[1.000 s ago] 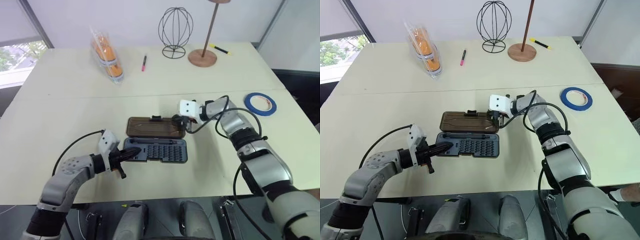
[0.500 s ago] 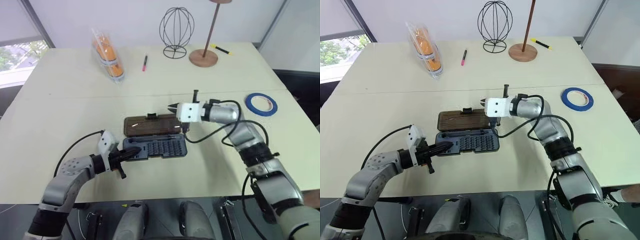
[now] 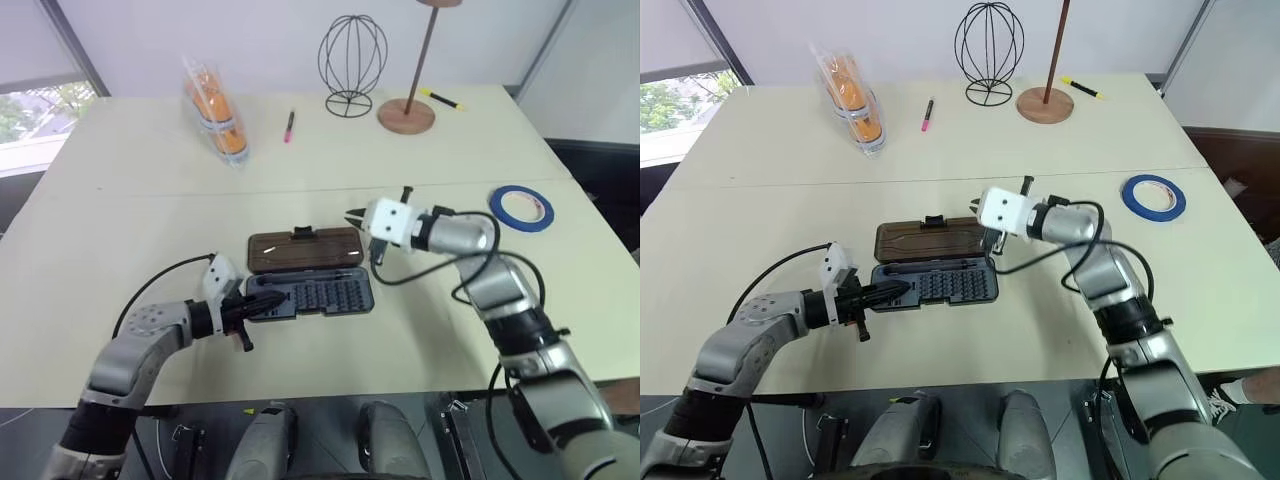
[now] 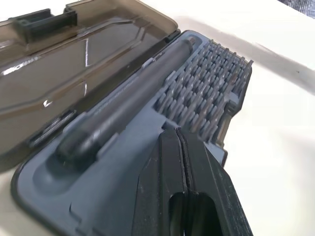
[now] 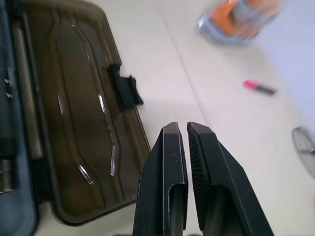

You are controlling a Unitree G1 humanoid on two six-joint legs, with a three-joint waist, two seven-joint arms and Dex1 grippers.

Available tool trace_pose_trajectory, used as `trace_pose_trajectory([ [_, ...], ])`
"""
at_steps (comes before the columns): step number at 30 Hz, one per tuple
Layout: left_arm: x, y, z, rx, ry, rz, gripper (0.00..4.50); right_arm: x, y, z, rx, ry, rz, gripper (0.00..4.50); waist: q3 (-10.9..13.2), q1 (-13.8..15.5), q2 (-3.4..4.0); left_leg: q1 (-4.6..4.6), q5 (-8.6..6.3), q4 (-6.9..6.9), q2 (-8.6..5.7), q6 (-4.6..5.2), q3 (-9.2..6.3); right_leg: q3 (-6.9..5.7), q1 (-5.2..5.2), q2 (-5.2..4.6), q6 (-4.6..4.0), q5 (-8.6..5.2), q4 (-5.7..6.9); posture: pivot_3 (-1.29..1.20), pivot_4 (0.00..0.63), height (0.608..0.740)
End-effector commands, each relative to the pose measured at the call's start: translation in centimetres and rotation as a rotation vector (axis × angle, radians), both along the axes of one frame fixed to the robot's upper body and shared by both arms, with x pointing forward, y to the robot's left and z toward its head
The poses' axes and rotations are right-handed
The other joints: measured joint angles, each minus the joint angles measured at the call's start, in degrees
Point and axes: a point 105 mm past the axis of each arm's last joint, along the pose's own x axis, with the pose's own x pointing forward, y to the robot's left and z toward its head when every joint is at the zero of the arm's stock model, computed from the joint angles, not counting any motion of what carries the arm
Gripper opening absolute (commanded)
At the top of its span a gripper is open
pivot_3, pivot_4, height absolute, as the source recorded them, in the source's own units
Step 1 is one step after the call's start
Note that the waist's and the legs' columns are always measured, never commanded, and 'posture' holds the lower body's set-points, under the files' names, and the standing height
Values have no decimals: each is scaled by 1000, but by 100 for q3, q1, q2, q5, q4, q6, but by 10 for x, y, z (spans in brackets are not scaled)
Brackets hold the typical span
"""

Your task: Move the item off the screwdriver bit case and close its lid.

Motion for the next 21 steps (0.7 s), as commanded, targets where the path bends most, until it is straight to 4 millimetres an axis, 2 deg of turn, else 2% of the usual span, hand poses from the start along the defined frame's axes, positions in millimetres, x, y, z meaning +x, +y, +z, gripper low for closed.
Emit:
trace_pose_trajectory([
  [1,-3,1,-7,17,27,13,0,10,8,9,-14,163,80,237,0,-12,0,0,0,0,0,0,0,0,-1,0,0,0,0,0,150,740],
  [7,-12,-1,-12,-3,35,60,0,27,9,-6,-132,400,95,237,0,-3,0,0,-1,-2,0,1,-2,0,0,0,0,0,-3,0,150,740],
  [14,-20,0,-15,-18,36,115,0,32,13,-22,-256,406,115,237,1,-14,2,-2,-1,-3,-2,-1,-2,1,-3,-2,0,0,-6,0,150,740],
  [17,-23,0,-15,-20,37,129,0,35,16,-23,-257,395,106,1055,1,-20,3,-2,0,-4,-2,-2,-2,2,-4,-1,0,0,-5,0,150,740],
  [21,-25,0,-13,-19,37,138,0,38,19,-9,-260,328,124,3128,2,-25,4,-2,0,-7,-1,-3,-2,2,-7,0,0,0,-3,0,150,740],
])
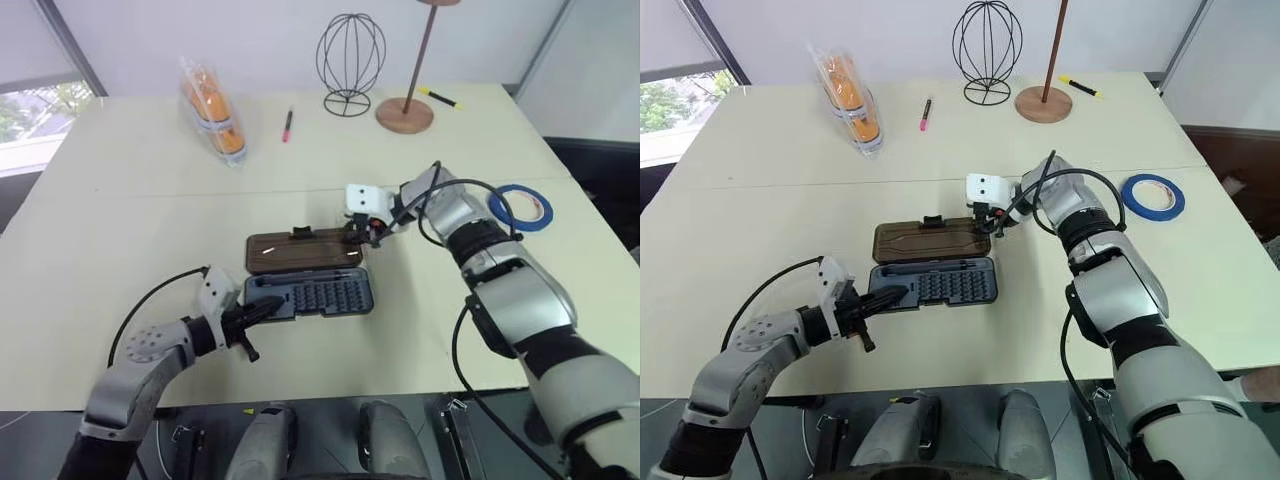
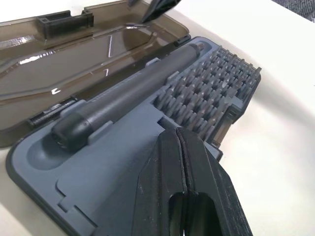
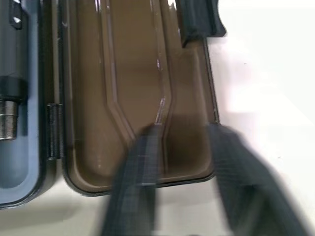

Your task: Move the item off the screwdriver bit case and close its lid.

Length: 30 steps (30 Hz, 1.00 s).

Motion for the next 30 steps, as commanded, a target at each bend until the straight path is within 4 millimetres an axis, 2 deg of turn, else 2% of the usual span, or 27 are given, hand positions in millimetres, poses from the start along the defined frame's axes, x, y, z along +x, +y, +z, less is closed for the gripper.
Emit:
trace_pose_trajectory([
  [1,-5,1,-8,11,48,11,0,7,9,31,27,-107,31,3640,0,6,1,0,0,0,0,0,0,0,0,0,0,0,0,0,150,740],
  [2,-5,1,-8,11,48,11,0,8,9,34,32,-113,34,4112,1,8,1,0,0,0,0,-1,0,0,0,0,0,0,0,0,150,740],
  [10,0,-3,-5,12,42,5,0,14,15,38,59,-144,-8,4112,1,10,1,0,0,0,-1,-1,0,0,0,0,0,0,0,0,150,740],
  [26,-6,8,-6,29,35,50,0,22,11,15,46,-126,-133,4112,1,-90,2,0,14,-4,0,-24,-1,1,-3,0,-1,0,3,0,150,740],
  [29,-5,8,-6,28,29,59,0,22,11,13,43,-122,-140,3321,1,-118,2,0,13,-4,0,-23,-1,1,-3,0,-1,0,4,0,150,740],
  [30,-5,8,-5,28,27,61,0,22,12,12,43,-120,-141,2877,1,-119,2,-1,13,-4,0,-23,-1,1,-3,0,-1,0,4,0,150,740],
])
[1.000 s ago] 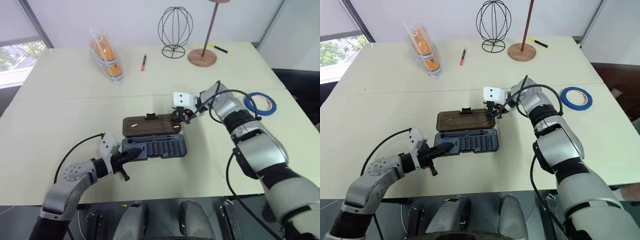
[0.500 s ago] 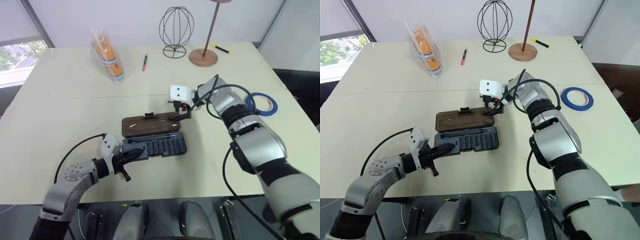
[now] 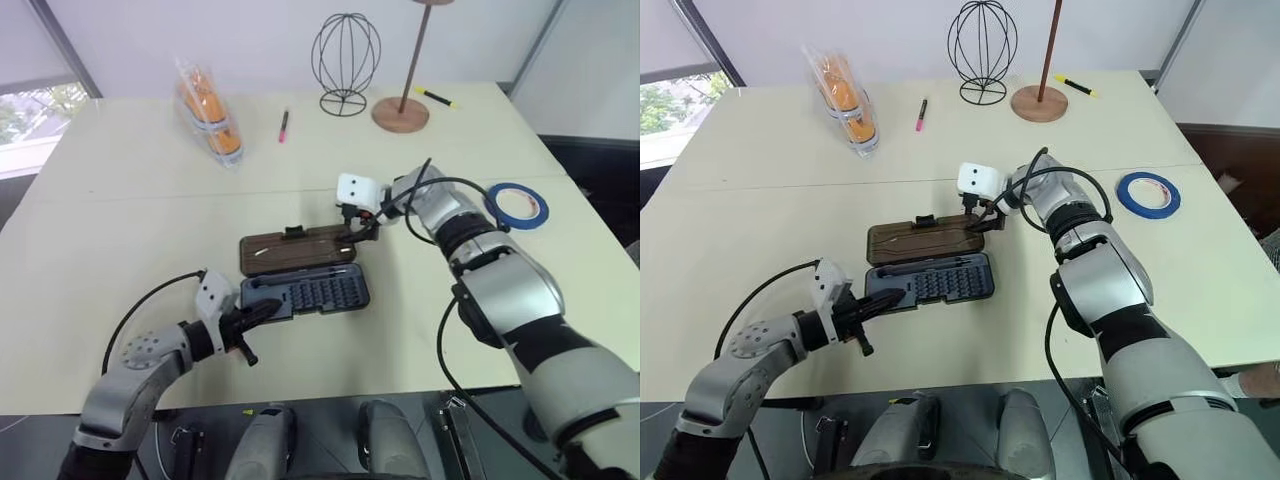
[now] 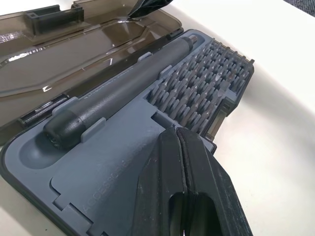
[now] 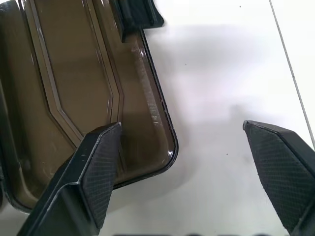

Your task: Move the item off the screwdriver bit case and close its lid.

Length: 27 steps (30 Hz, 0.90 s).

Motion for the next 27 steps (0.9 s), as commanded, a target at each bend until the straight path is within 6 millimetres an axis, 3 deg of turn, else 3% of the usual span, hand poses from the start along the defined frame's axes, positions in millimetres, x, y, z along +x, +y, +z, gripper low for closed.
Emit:
trace_pose_trajectory([
  [1,-2,3,-6,17,20,20,0,3,5,10,7,-29,2,2228,0,-1,0,0,0,0,0,0,-1,0,0,0,0,0,1,0,150,740],
  [5,-3,4,-6,21,15,26,0,2,8,8,4,-26,14,212,0,-3,0,0,0,0,0,0,-1,0,0,0,0,0,1,0,150,740],
  [6,-3,4,-6,22,15,27,0,1,9,8,4,-26,17,91,-3,-7,-1,0,0,0,0,0,-1,0,0,0,0,0,1,0,150,740],
  [18,-4,8,-6,32,16,36,0,0,8,1,-47,-67,63,91,-4,-10,3,5,-6,-1,1,10,-3,0,-1,2,-1,0,9,0,150,740],
  [22,-2,6,-7,29,19,27,0,8,2,27,-71,-284,110,91,-4,-7,3,5,-5,-1,0,9,-3,0,-1,2,-1,0,9,0,150,740],
  [27,4,2,-8,27,16,0,0,6,-4,42,-30,-384,155,91,-3,23,3,4,-3,1,-1,5,-6,-1,1,1,-3,2,12,0,150,740],
])
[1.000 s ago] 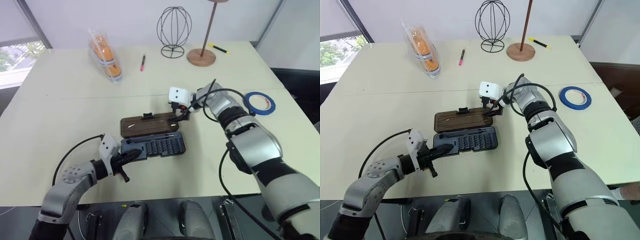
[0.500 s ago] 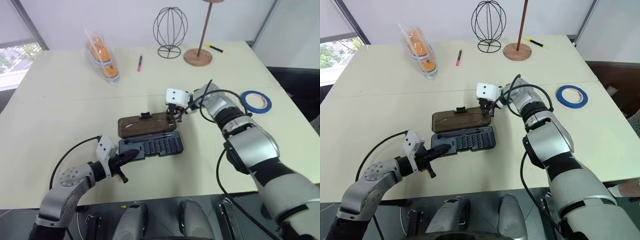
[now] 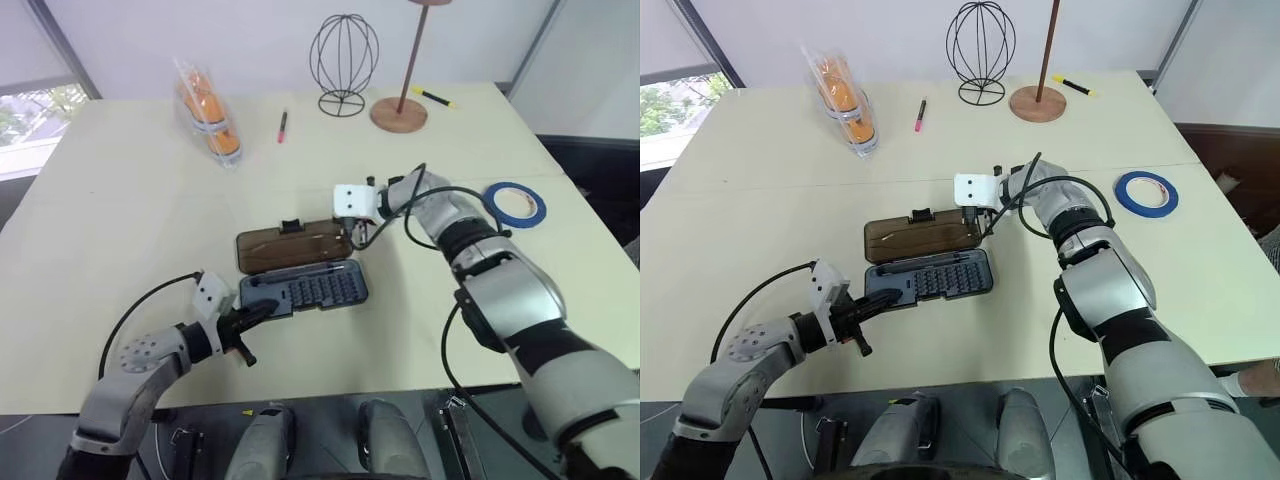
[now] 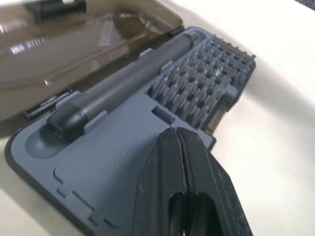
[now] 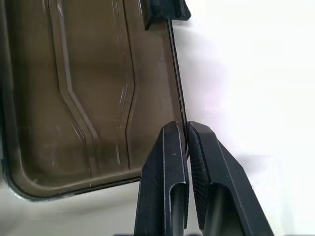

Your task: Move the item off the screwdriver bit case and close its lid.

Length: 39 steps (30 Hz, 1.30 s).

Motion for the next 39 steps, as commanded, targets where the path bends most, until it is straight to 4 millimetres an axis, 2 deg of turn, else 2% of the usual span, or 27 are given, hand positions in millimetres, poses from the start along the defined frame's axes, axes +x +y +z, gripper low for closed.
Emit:
trace_pose_trajectory([
  [1,3,0,-8,22,26,-10,0,5,-7,29,67,-111,-3,91,0,6,0,0,0,0,0,0,-1,0,1,0,0,0,0,0,150,740],
  [11,20,-7,-6,28,9,-73,0,-14,-26,51,109,-182,-5,91,1,61,0,-3,0,4,-2,2,-3,-1,1,-1,0,0,0,0,150,740],
  [18,24,-6,-5,36,6,-93,0,-41,-27,64,151,-214,-13,91,0,109,0,-3,-1,3,1,3,-1,-2,0,1,0,0,0,0,150,740],
  [23,27,-5,-4,36,5,-98,0,-44,-18,52,192,-130,-31,91,0,132,0,-3,-1,6,1,4,-1,-2,2,0,1,0,-1,0,150,740],
  [28,23,-4,-5,42,15,-109,0,-24,17,60,199,-20,17,91,2,47,3,-2,-1,5,3,4,2,-2,-1,3,0,0,1,0,150,740],
  [31,21,-2,-3,38,10,-90,0,-15,31,54,194,85,23,948,2,0,2,-2,0,2,4,3,-3,-3,-1,4,-1,0,2,0,150,740],
  [38,8,11,-6,38,16,-1,0,-11,55,38,152,167,46,4408,1,-21,1,-3,5,-4,1,-8,-5,-2,-2,1,-1,0,-12,0,150,740],
  [39,5,12,-6,36,16,10,0,-10,55,35,149,167,40,4408,2,-24,2,-3,5,-6,2,-7,-5,-2,-3,1,-1,0,-11,0,150,740],
])
